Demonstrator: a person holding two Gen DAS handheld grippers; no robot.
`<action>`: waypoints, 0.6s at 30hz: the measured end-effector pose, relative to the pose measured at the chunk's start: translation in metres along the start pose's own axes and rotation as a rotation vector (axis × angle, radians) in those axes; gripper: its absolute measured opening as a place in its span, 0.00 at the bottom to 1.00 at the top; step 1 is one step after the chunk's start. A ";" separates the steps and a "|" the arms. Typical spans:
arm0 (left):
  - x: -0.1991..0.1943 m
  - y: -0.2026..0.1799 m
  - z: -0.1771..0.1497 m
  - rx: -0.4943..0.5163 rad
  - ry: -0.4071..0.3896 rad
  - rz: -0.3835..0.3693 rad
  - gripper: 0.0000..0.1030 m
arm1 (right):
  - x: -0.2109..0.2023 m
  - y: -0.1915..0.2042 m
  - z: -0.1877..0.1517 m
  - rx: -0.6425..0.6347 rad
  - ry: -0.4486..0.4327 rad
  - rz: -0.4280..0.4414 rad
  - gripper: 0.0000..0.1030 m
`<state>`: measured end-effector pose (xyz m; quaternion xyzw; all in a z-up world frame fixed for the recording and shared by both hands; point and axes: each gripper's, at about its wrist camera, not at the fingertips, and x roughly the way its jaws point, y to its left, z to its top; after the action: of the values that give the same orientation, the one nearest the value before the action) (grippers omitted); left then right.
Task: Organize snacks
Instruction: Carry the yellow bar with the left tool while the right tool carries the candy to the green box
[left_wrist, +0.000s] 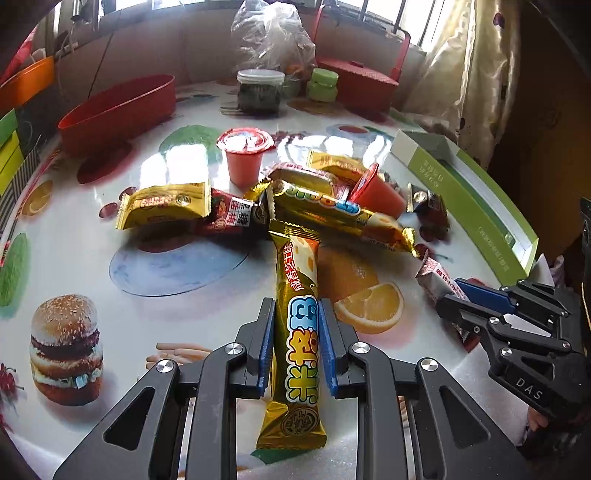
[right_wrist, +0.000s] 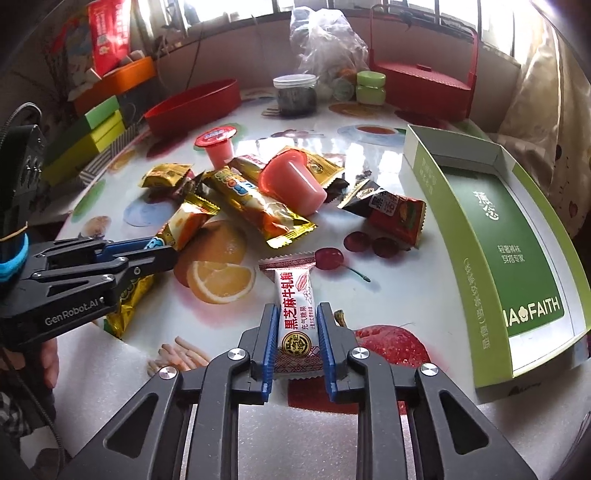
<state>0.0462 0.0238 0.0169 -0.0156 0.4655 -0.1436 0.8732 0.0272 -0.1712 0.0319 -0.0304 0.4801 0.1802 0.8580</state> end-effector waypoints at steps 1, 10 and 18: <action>-0.002 0.000 0.000 -0.003 -0.005 -0.002 0.23 | -0.002 0.000 0.000 0.001 -0.009 0.007 0.19; -0.025 -0.012 0.017 -0.014 -0.063 -0.053 0.23 | -0.025 -0.011 0.007 0.032 -0.072 0.023 0.19; -0.027 -0.040 0.039 0.009 -0.095 -0.096 0.23 | -0.044 -0.036 0.014 0.085 -0.123 -0.013 0.19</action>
<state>0.0551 -0.0114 0.0671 -0.0410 0.4215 -0.1866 0.8865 0.0296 -0.2140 0.0715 0.0139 0.4334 0.1554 0.8876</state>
